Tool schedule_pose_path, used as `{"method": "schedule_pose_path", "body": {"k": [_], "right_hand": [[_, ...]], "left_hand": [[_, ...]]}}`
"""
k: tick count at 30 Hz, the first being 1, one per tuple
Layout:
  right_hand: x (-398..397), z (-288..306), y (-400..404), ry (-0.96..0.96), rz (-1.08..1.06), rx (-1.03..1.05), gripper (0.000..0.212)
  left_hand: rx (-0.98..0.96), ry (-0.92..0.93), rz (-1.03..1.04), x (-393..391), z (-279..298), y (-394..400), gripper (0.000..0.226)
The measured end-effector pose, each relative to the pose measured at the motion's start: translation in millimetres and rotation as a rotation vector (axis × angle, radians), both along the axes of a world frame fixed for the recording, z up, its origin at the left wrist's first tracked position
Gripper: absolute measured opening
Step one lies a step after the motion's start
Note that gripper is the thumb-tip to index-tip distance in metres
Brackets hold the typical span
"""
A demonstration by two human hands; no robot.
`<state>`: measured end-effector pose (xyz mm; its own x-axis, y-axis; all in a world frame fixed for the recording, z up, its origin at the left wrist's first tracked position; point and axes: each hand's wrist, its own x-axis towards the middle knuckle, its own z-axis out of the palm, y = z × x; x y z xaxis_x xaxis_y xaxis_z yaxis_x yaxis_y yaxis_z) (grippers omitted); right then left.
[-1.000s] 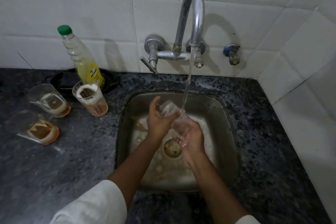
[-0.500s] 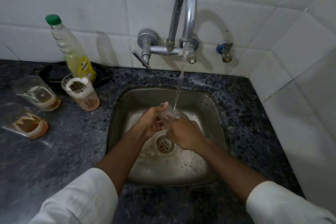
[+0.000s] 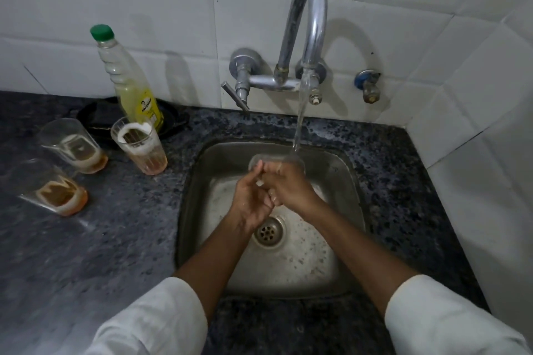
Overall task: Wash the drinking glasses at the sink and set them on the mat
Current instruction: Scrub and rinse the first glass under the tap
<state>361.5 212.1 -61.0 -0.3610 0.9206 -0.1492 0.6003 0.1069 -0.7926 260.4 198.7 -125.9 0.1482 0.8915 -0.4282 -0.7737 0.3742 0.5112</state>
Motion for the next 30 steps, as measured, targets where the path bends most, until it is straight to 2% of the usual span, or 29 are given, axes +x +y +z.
{"method": "schedule_pose_path", "body": {"k": [1, 3, 4, 6, 9, 10, 11, 13, 14, 15, 16, 17, 19, 20, 21, 22, 24, 25, 26, 27, 29, 30], "right_hand": [[5.0, 4.6, 1.0, -0.176, 0.115, 0.132, 0.019], [19.1, 10.9, 4.6, -0.630, 0.361, 0.342, 0.023], [26.8, 13.2, 6.9, -0.733, 0.414, 0.373, 0.025], [26.3, 12.4, 12.4, -0.649, 0.328, 0.353, 0.025], [4.5, 12.2, 23.5, -0.134, -0.028, 0.190, 0.030], [2.8, 13.0, 24.5, -0.070, -0.042, 0.204, 0.031], [5.8, 13.9, 25.2, -0.156, 0.050, 0.283, 0.028], [15.7, 19.2, 27.7, -0.577, 0.354, 0.392, 0.024], [22.3, 22.2, 31.5, -0.705, 0.435, 0.406, 0.024], [25.9, 22.3, 36.6, -0.719, 0.461, 0.415, 0.025], [24.2, 22.9, 38.2, -0.648, 0.426, 0.419, 0.027], [18.2, 22.5, 39.3, -0.545, 0.351, 0.397, 0.027], [4.3, 20.4, 42.6, -0.199, 0.132, 0.229, 0.024], [1.1, 18.5, 41.4, -0.075, 0.092, 0.158, 0.023], [2.8, 18.7, 38.8, -0.062, 0.138, 0.146, 0.021], [8.2, 20.2, 37.3, -0.177, 0.263, 0.214, 0.020], [20.1, 24.1, 39.5, -0.580, 0.531, 0.347, 0.022], [25.8, 24.0, 42.9, -0.687, 0.562, 0.380, 0.022], [25.4, 22.0, 44.1, -0.689, 0.513, 0.411, 0.022], [19.7, 18.4, 43.9, -0.608, 0.411, 0.393, 0.022], [1.7, 16.8, 41.7, -0.160, 0.098, 0.267, 0.024], [-3.2, 14.6, 41.1, 0.003, 0.034, 0.249, 0.025]], "left_hand": [[-0.012, -0.008, -0.004, -0.1, 1.3, 5.4, 0.037], [-0.086, 0.118, -0.121, -2.9, 7.1, 16.6, 0.045], [-0.112, 0.201, -0.188, -3.9, 9.5, 19.0, 0.048], [-0.102, 0.197, -0.219, -1.6, 14.3, 18.1, 0.048], [-0.022, -0.078, -0.038, 7.3, 18.2, 16.5, 0.039], [-0.014, -0.107, 0.001, 8.3, 16.7, 18.9, 0.038], [-0.002, -0.132, -0.003, 6.9, 17.6, 22.6, 0.041], [-0.018, -0.050, -0.045, 2.9, 22.5, 30.9, 0.047], [-0.038, 0.010, -0.074, 1.2, 23.7, 32.8, 0.045], [-0.059, 0.025, -0.097, 1.2, 23.5, 33.2, 0.042], [-0.087, 0.043, -0.090, 2.5, 22.1, 31.2, 0.042], [-0.090, 0.027, -0.060, 5.4, 21.3, 28.6, 0.045], [-0.032, -0.083, 0.019, 10.3, 13.9, 27.9, 0.047], [-0.010, -0.128, 0.071, 10.4, 11.2, 29.2, 0.044], [0.001, -0.139, 0.088, 7.6, 10.0, 33.1, 0.042], [-0.005, -0.117, 0.068, 3.5, 10.6, 36.2, 0.043], [-0.061, -0.010, -0.049, -4.6, 15.8, 40.7, 0.047], [-0.085, 0.051, -0.100, -7.1, 15.0, 41.1, 0.050], [-0.075, 0.070, -0.123, -7.7, 14.6, 39.0, 0.051], [-0.034, 0.030, -0.113, -6.1, 14.0, 35.6, 0.050], [0.032, -0.095, -0.018, -0.8, 10.5, 31.9, 0.042], [0.052, -0.122, 0.031, 1.5, 9.2, 33.2, 0.037]]}}
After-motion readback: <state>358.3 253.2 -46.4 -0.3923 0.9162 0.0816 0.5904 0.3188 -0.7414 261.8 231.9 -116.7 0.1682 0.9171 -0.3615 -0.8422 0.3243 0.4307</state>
